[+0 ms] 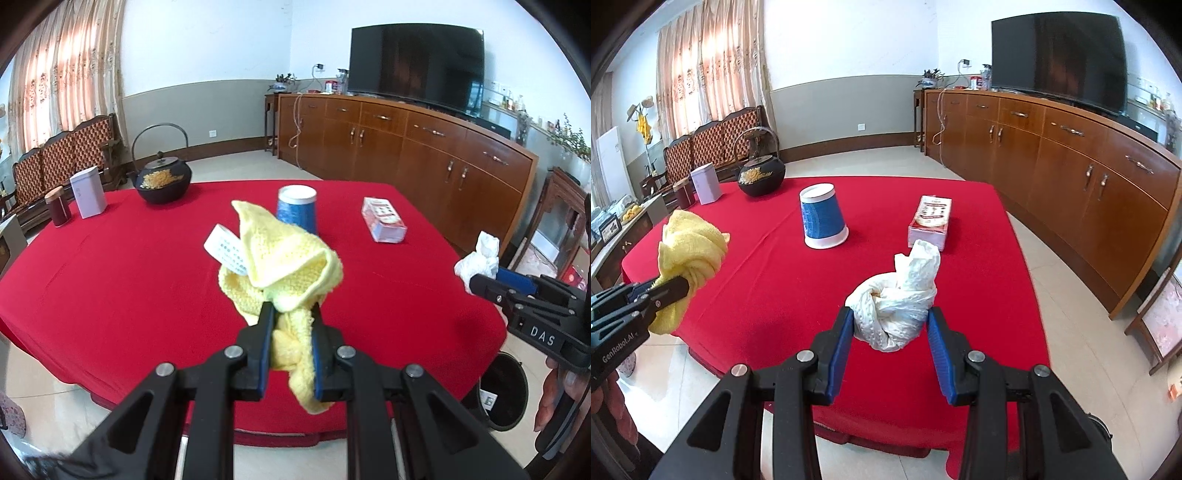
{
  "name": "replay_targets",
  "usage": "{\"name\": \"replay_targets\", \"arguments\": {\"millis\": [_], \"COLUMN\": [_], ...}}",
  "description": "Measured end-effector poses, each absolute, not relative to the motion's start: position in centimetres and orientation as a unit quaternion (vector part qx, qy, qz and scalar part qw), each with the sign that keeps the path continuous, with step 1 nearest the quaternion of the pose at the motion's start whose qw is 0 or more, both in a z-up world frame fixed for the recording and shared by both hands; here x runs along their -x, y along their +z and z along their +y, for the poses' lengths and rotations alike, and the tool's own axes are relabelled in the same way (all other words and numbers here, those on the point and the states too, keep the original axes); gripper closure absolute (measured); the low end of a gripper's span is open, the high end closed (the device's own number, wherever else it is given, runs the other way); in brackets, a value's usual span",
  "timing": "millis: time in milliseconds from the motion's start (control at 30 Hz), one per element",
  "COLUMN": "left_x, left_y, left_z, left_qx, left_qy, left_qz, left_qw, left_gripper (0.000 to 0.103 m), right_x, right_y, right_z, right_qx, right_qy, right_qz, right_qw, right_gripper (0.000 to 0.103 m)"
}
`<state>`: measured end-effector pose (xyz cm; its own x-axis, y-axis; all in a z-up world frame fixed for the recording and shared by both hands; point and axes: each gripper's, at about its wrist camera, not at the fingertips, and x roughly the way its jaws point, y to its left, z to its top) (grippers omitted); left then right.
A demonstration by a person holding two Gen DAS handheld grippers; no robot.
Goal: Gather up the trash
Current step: 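Carry the tissue and yellow cloth over the black bin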
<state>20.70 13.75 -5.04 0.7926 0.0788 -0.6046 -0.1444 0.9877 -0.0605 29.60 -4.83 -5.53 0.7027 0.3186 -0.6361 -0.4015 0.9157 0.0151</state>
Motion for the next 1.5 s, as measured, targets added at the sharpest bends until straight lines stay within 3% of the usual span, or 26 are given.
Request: {"name": "replay_targets", "arguments": {"millis": [1100, 1500], "left_x": [-16.9, -18.0], "left_y": [-3.3, -6.0], "left_z": [-3.5, -10.9], "left_qx": [0.004, -0.020], "left_qy": [-0.093, -0.164], "left_qz": [0.292, 0.312], "left_qw": [0.952, 0.936], "left_gripper": [0.085, 0.085], "right_x": [-17.9, -16.9], "right_y": [-3.4, -5.7], "right_z": [-24.4, -32.4], "right_qx": [0.013, 0.003], "right_qy": [0.064, 0.013], "right_qz": [0.303, 0.321], "right_qw": [0.951, 0.947], "right_gripper": [0.060, 0.060]}}
